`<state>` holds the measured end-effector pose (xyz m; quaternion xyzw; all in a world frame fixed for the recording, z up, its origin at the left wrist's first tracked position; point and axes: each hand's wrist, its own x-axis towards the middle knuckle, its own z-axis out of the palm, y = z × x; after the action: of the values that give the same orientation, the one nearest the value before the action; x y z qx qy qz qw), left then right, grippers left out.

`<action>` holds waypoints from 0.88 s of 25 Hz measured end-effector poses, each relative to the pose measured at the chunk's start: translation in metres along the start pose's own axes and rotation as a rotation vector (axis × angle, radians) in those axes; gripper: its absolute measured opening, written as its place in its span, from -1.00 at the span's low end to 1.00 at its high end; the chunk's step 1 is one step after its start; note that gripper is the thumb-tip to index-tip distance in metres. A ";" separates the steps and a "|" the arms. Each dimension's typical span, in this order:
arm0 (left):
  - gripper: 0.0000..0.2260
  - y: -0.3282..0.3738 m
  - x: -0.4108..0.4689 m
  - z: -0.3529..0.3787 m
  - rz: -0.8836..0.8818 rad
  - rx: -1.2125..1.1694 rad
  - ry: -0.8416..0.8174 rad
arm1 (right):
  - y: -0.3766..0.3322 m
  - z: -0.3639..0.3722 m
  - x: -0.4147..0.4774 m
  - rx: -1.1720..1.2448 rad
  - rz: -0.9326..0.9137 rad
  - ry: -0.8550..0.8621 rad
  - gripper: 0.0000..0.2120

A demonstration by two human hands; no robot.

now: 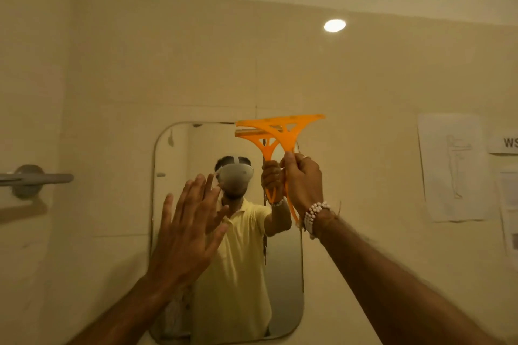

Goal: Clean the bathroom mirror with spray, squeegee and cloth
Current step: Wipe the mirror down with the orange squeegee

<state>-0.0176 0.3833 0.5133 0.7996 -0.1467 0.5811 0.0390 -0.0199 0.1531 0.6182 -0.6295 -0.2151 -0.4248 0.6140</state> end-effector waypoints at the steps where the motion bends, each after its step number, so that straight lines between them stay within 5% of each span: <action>1: -0.35 -0.007 -0.001 -0.005 0.012 0.017 0.013 | -0.005 0.007 0.008 -0.016 -0.012 -0.006 -0.59; 9: -0.35 -0.011 0.005 -0.008 -0.014 0.033 0.017 | 0.017 0.019 0.026 -0.109 0.121 -0.013 -0.60; 17: -0.35 -0.004 0.001 0.011 -0.056 -0.038 -0.074 | 0.109 0.008 -0.080 -0.203 0.246 -0.001 -0.65; 22: -0.38 -0.008 0.015 0.005 -0.081 -0.123 0.036 | 0.081 0.013 -0.078 -0.104 0.154 0.089 -0.68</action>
<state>-0.0065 0.3864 0.5270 0.7904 -0.1488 0.5832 0.1142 0.0051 0.1724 0.5100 -0.6558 -0.1163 -0.4142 0.6204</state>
